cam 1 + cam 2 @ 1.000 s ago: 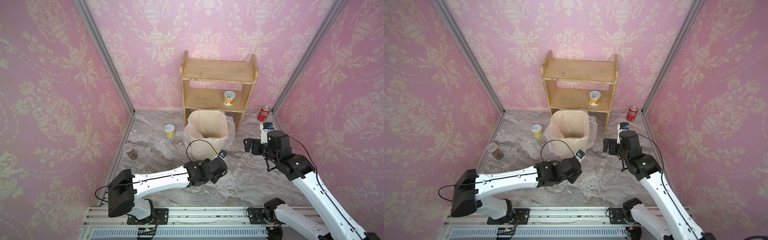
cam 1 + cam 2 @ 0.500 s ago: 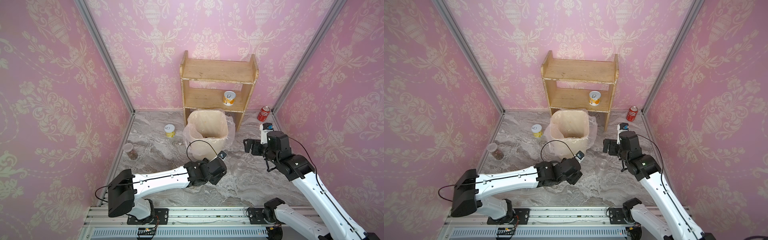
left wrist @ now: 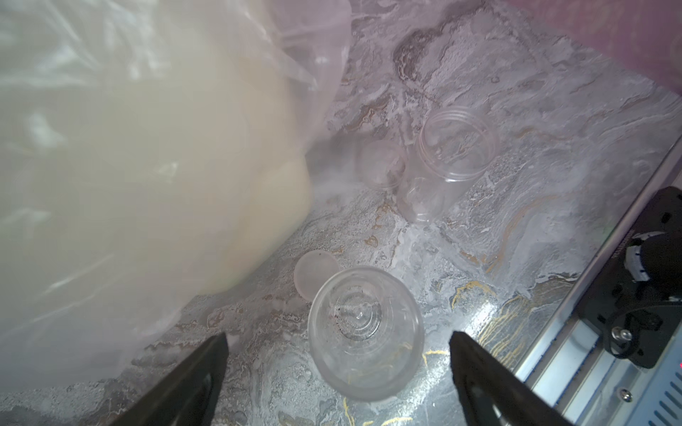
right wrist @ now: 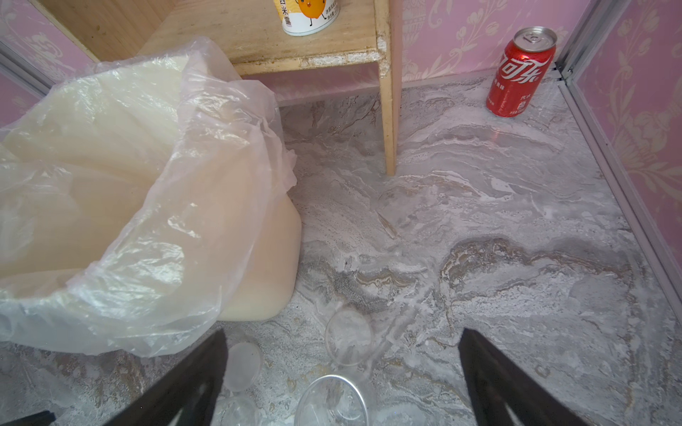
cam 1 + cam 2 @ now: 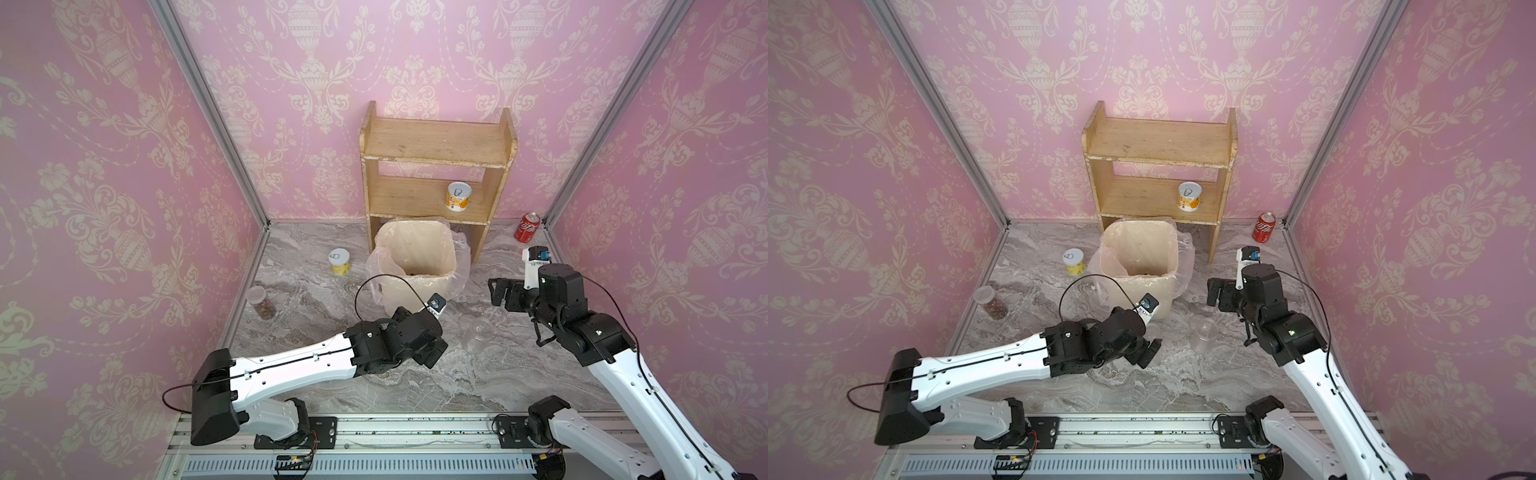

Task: Empty the moldy dried flower tea in the jars
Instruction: Place the jar at the center of the board.

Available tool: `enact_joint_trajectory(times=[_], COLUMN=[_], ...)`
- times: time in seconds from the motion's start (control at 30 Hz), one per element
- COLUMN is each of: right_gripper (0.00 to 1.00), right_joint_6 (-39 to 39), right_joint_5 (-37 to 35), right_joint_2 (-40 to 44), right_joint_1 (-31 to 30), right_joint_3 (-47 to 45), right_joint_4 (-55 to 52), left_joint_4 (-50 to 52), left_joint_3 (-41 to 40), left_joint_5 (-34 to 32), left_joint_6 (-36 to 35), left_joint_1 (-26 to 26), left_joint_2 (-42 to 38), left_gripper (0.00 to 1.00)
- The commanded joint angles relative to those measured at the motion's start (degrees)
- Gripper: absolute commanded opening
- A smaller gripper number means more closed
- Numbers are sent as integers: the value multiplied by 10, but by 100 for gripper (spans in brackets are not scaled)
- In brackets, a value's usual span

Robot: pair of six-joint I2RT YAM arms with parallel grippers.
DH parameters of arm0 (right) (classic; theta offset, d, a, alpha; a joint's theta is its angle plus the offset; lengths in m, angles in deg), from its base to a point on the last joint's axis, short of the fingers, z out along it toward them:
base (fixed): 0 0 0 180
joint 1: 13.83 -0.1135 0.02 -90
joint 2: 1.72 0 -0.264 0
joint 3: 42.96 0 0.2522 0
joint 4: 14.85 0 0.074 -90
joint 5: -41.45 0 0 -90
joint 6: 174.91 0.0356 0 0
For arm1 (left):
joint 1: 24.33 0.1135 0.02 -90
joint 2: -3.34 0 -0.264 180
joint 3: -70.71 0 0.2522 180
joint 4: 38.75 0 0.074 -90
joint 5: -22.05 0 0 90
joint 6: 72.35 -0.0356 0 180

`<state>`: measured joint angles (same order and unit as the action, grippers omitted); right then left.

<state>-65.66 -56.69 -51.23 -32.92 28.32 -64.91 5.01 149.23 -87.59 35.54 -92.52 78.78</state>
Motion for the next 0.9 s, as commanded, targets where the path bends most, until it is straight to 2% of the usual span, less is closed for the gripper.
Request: enact_joint_trajectory(times=[0.0, 0.17, 0.33, 0.53, 0.87], right_gripper=[100, 100, 100, 100, 100], right_joint_6=[-19, -55, -79, -81, -88], right_joint_5=[28, 120, 215, 269, 284], right_joint_2=[13, 34, 53, 53, 37], right_joint_1=[5, 5, 4, 0, -21], right_joint_3=[-5, -5, -8, -14, -6], right_joint_4=[14, 37, 70, 101, 105], left_joint_4=[22, 71, 92, 128, 88], left_joint_3=[33, 66, 60, 59, 29], left_joint_5=[-50, -141, -141, -175, -130], left_joint_6=[-25, -39, -4, 14, 10], left_joint_1=[-4, 14, 104, 257, 552], left_joint_2=[-45, -75, -114, -146, -108], left_gripper=[99, 99, 99, 99, 99])
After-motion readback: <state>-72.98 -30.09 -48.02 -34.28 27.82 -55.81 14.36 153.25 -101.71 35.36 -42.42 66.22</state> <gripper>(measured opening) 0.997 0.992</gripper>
